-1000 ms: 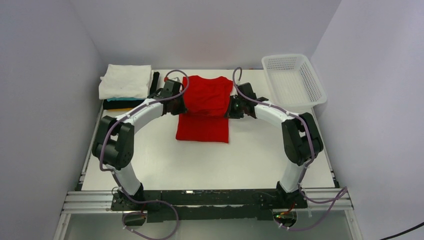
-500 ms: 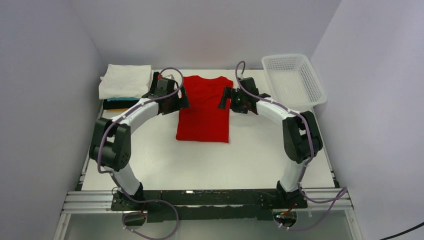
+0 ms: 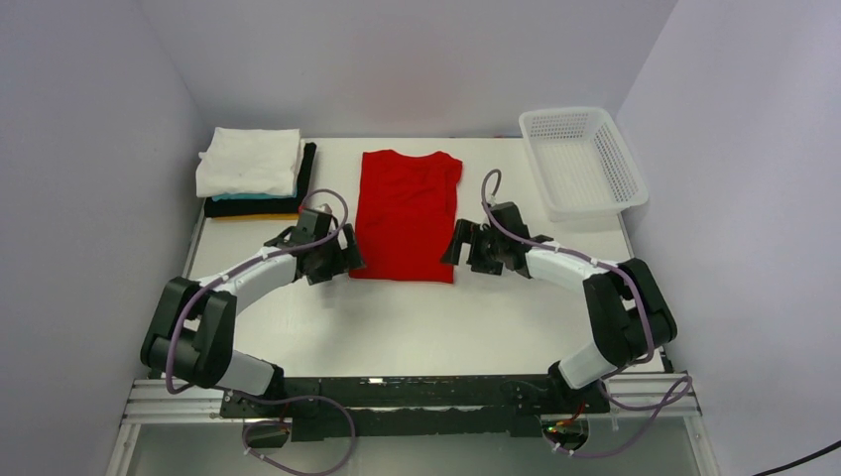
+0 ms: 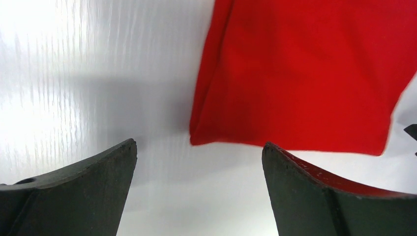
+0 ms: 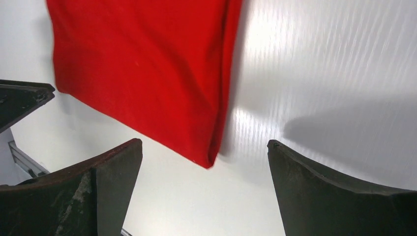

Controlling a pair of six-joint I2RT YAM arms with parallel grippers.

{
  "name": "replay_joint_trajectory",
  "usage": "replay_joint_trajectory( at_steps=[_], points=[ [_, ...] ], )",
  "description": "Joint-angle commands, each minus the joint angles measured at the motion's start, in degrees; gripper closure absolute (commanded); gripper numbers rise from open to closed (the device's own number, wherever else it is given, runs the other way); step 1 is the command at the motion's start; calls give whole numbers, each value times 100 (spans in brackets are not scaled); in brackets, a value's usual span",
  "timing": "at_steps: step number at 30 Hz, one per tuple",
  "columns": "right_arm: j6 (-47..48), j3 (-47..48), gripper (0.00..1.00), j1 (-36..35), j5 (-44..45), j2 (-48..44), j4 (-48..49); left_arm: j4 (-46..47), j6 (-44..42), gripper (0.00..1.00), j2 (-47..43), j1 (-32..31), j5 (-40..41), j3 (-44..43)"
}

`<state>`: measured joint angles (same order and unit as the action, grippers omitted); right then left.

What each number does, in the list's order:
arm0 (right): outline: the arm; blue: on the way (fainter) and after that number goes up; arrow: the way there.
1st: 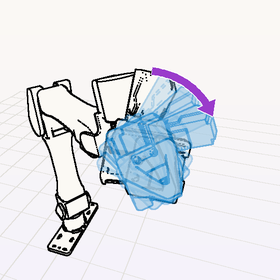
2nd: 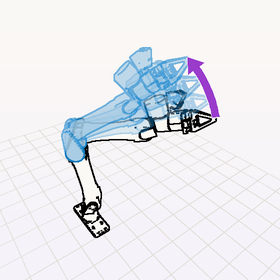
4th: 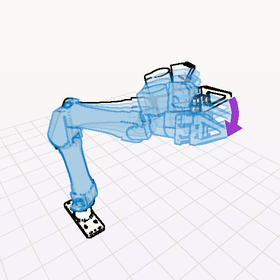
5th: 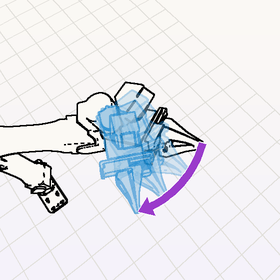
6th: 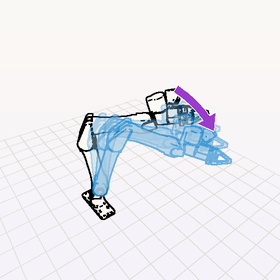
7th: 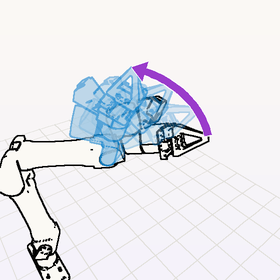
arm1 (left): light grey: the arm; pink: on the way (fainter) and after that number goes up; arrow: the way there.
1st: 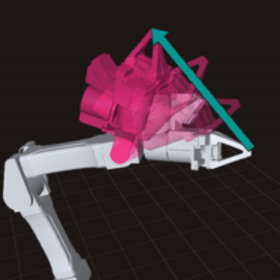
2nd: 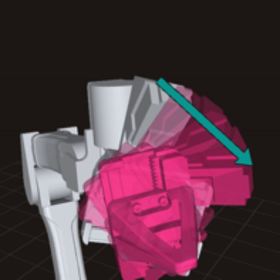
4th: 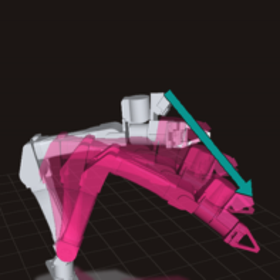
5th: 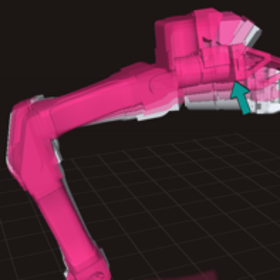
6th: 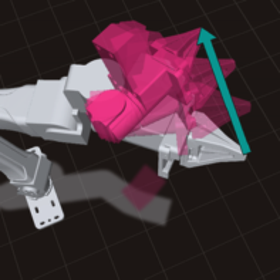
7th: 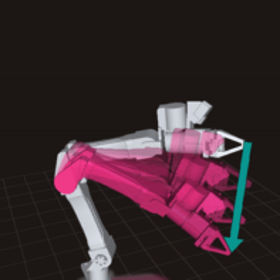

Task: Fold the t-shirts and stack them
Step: Grab one side of the 2/3 rectangular tshirt with both arms

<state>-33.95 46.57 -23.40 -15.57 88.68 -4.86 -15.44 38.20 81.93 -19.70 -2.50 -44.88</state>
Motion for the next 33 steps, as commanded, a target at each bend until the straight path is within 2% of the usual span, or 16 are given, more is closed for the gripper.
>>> replay_joint_trajectory(
  at_steps=[1,3,7,9,11,15,17,19,23,25,33],
  points=[
    [-361,-352,0,-149,-130,-214,603,449,198,1,-108,2,-294,266],
    [-416,-445,0,-163,-216,-125,667,596,254,2,-59,3,-253,363],
    [-600,-659,2,-211,-161,-182,936,578,361,14,197,2,-176,362],
    [-599,-704,4,-219,-60,-252,960,662,380,22,303,2,-266,382],
    [-578,-719,7,-235,-16,-260,922,702,411,35,390,3,-350,393],
    [-555,-719,11,-234,10,-209,881,727,458,41,517,2,-401,473],
    [-568,-704,14,-247,-2,-171,897,771,477,47,578,2,-467,518],
    [-577,-661,18,-266,-14,-102,864,837,499,57,616,1,-590,551],
    [-588,-596,24,-398,275,-47,723,819,707,89,618,2,-497,647],
    [-546,-534,28,-507,444,-19,638,840,728,100,630,0,-514,652],
    [-540,-427,40,-700,754,377,727,1113,735,100,791,-7,-760,685]
  ],
)
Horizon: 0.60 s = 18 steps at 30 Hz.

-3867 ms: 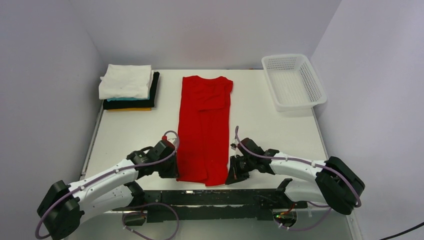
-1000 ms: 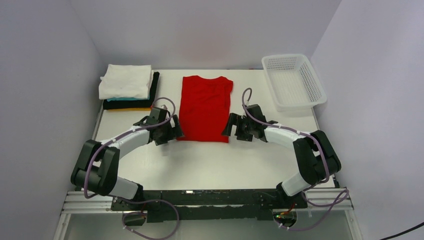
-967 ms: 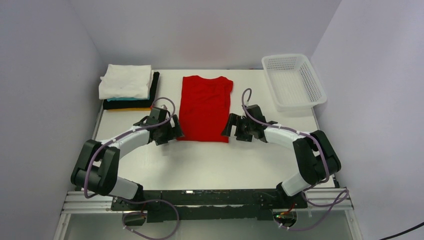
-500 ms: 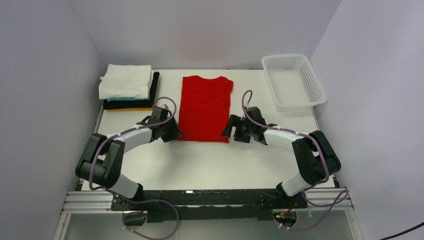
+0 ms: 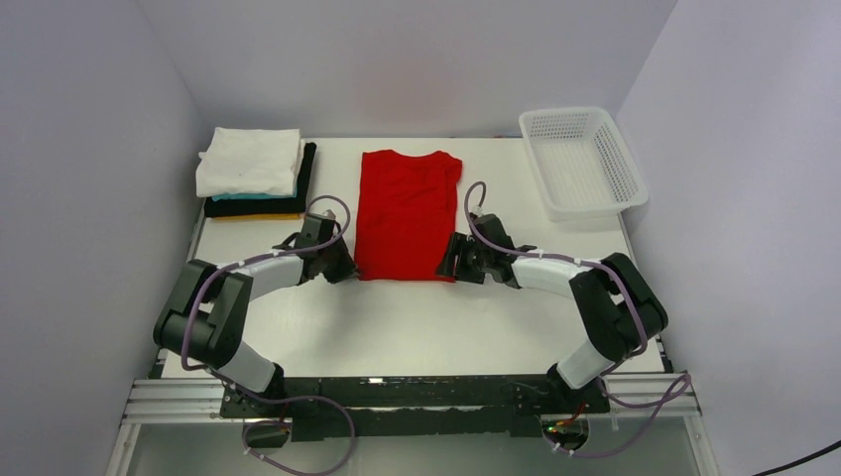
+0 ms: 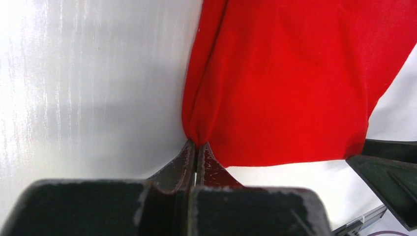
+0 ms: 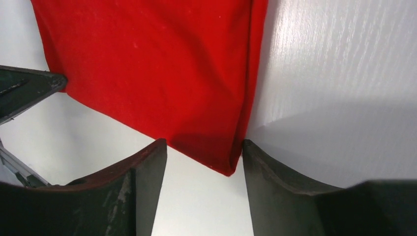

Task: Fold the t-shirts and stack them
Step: Grab one side of the 2/3 rectangular tshirt with both arms

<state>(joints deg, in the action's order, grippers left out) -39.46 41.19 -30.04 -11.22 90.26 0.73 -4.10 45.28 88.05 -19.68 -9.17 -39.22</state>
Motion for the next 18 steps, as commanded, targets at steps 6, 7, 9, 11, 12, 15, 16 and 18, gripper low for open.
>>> replay_joint_trajectory(
  at_steps=[6,7,9,11,12,15,16,18],
  points=[
    [55,105,63,-97,89,379,221,-91,74,100,38,-9,81,226],
    [75,70,73,-117,51,357,212,22,102,100,-16,-14,42,328],
    [39,-54,88,-137,-25,243,170,221,191,100,-172,-24,-19,576],
    [35,-155,90,-166,-86,96,13,280,285,100,-348,-42,-11,869],
    [49,-196,94,-196,-76,28,-126,277,300,100,-456,-57,0,997],
    [97,-358,100,-312,-206,-246,-517,171,327,100,-885,-172,38,1367],
    [131,-414,100,-355,-311,-344,-652,114,343,100,-1060,-246,42,1486],
    [168,-475,100,-465,-445,-560,-963,-96,455,100,-1455,-498,153,1700]
  ],
)
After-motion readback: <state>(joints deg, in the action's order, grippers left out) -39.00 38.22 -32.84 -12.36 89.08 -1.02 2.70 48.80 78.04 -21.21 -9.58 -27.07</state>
